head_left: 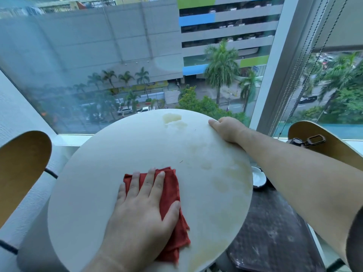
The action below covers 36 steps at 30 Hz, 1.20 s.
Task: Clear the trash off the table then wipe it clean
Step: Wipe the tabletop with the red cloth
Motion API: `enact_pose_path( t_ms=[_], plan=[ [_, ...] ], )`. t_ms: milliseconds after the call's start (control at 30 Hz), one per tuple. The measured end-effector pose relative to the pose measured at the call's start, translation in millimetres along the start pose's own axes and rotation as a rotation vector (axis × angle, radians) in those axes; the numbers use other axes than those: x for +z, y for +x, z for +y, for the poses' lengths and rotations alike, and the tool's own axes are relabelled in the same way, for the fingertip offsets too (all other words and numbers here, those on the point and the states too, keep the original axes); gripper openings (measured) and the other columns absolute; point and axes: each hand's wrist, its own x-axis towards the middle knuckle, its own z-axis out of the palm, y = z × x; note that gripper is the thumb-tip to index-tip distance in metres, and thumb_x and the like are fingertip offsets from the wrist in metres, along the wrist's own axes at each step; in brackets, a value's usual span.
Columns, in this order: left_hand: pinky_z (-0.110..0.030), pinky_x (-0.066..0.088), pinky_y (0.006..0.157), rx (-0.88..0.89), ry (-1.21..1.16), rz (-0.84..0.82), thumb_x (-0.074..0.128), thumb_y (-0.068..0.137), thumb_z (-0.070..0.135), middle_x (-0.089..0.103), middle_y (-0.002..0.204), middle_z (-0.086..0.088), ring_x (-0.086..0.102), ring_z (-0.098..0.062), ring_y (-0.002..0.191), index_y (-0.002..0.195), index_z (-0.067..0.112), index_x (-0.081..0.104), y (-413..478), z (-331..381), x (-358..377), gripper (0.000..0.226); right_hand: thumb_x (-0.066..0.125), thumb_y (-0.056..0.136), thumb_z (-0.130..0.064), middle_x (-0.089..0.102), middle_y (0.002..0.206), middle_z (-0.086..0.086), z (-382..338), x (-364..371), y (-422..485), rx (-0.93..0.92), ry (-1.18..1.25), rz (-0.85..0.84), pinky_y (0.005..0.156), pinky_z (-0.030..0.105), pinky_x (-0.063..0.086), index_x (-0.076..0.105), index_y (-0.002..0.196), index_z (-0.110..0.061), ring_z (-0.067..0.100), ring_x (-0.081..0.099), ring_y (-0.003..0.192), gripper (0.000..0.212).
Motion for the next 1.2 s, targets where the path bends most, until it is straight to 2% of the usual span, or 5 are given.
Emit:
enact_pose_path(
  t_ms=[433,600,800,1067,1200],
  plan=[
    [-0.049,-0.008,0.129,0.239,0.059,0.096,0.012,0.093,0.074,-0.022,0.172,0.008,-0.024,-0.021,0.159,0.163,0.040,-0.016,-15.1,44.2,19.1,0.083,0.039,0.111,-0.034,0.064,0.134,0.021,2.5,-4.0,-17.1,0.047,0.019,0.040,0.098,0.039,0.050,0.056,0.143,-0.006,0.038,0.061,0.123,0.045],
    [-0.047,0.007,0.123,0.178,0.123,0.068,0.028,0.094,0.066,0.015,0.173,0.007,0.014,-0.024,0.161,0.164,0.038,0.022,-40.5,16.5,28.3,0.076,0.035,0.112,-0.030,0.063,0.135,0.022,7.7,-3.9,-20.7,0.054,0.001,0.001,0.098,0.041,0.050,0.055,0.143,-0.004,0.039,0.061,0.123,0.044],
    [-0.045,-0.012,0.129,0.055,0.162,0.095,-0.015,0.076,0.065,-0.030,0.168,0.014,-0.024,-0.019,0.158,0.156,0.047,-0.025,-29.9,21.3,15.8,0.083,0.027,0.113,-0.019,0.054,0.145,0.026,12.1,-7.7,-27.5,0.043,-0.037,-0.013,0.107,0.050,0.047,0.043,0.152,-0.004,0.043,0.055,0.130,0.045],
    [-0.057,-0.002,0.129,0.102,0.132,0.088,0.002,0.088,0.068,-0.011,0.174,0.003,-0.010,-0.032,0.161,0.165,0.039,-0.003,-9.5,58.8,23.2,0.083,0.026,0.112,-0.011,0.057,0.137,0.031,28.9,-5.2,-39.8,0.084,0.077,0.054,0.103,0.052,0.049,0.045,0.145,0.004,0.047,0.058,0.122,0.042],
    [-0.057,0.018,0.118,0.194,0.110,0.107,0.039,0.092,0.068,0.035,0.167,-0.006,0.033,-0.039,0.154,0.159,0.031,0.041,-27.5,60.0,34.5,0.077,0.031,0.106,0.004,0.059,0.136,0.030,33.7,-5.2,-44.8,0.090,0.115,0.086,0.101,0.052,0.051,0.037,0.149,0.005,0.045,0.060,0.121,0.043]
  ],
)
